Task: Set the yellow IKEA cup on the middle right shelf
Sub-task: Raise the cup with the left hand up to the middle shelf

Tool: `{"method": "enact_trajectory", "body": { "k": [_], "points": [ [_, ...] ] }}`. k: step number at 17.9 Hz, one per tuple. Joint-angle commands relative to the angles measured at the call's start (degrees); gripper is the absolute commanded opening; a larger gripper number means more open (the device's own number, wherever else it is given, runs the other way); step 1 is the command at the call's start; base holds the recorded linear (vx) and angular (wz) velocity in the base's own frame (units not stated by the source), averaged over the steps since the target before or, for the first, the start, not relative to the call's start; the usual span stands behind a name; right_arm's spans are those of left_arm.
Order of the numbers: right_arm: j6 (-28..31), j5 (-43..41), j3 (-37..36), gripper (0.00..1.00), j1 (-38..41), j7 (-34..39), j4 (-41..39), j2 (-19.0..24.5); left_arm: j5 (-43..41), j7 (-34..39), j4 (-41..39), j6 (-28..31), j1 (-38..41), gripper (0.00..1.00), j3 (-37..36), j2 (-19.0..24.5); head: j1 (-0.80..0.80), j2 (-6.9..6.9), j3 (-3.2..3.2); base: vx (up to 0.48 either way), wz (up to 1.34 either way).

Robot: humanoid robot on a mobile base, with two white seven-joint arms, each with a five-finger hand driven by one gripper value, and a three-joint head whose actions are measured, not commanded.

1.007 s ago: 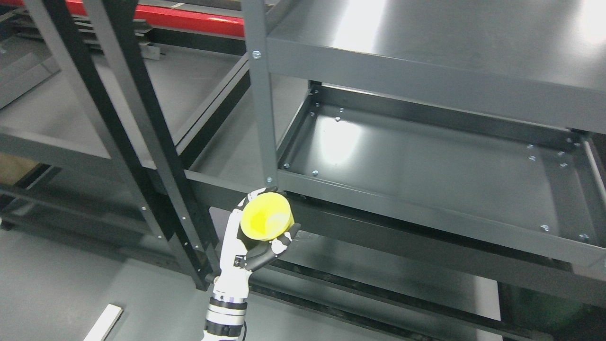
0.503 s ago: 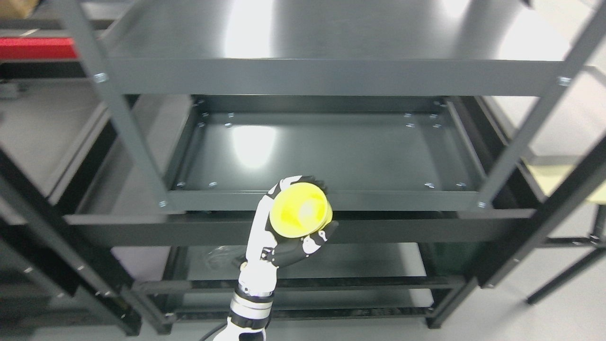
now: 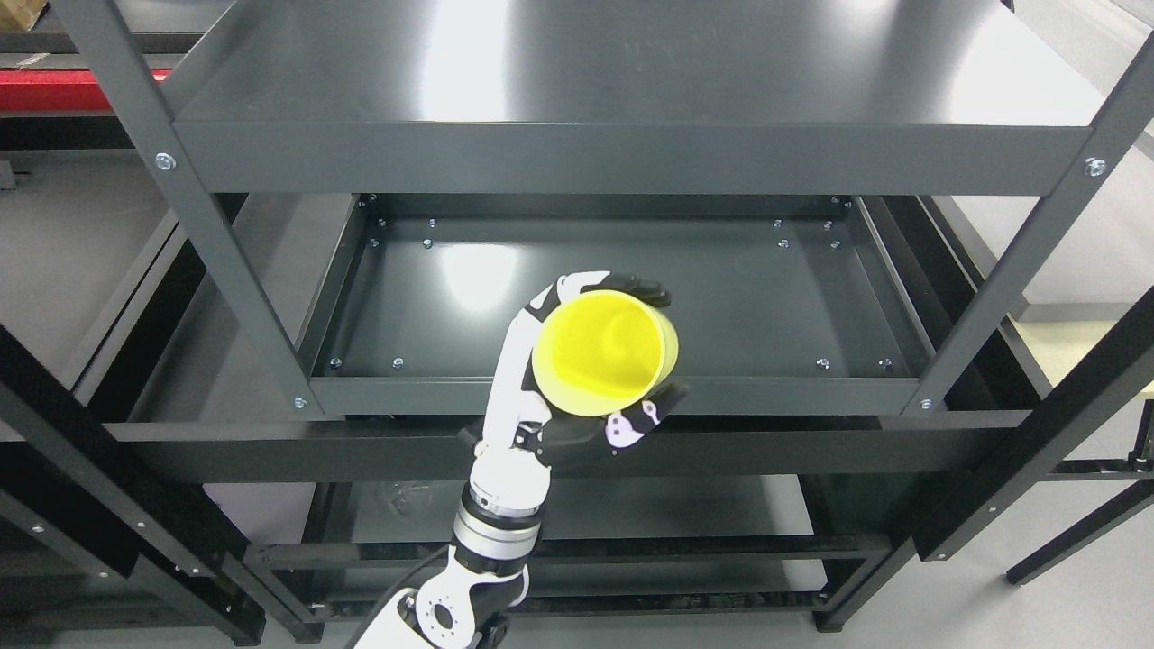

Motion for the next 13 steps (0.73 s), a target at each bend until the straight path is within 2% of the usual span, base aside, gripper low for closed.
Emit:
{"method": "enact_trajectory", "body": {
  "k": [1, 5, 8, 13],
  "points": [
    [0.0, -1.4, 1.0, 0.99, 0.8, 0.0, 0.0, -1.0, -0.1, -0.1, -5.5, 0.0, -6.1, 0.01, -4.2, 1.0, 0.0, 0.0, 0.0, 0.042, -0.01],
    [0.0, -1.4, 1.0, 0.99, 0.8, 0.0, 0.0, -1.0, -0.1, -0.1, -7.0, 0.1, -11.2, 0.01, -6.5, 1.0, 0.0, 0.0, 0.0, 0.034, -0.05],
    [0.0, -1.4, 1.0, 0.99, 0.8, 0.0, 0.0, -1.0, -0.1, 0.0, -6.9, 0.9, -17.9, 0.0, -6.4, 1.0, 0.0, 0.0, 0.0, 0.039, 0.0],
    [0.0, -1.4, 1.0, 0.99, 0.8, 0.0, 0.0, -1.0, 0.2, 1.5, -6.6, 6.8, -26.4, 0.0, -4.7, 1.0, 0.0, -0.01, 0.0, 0.023, -0.03]
  ]
}}
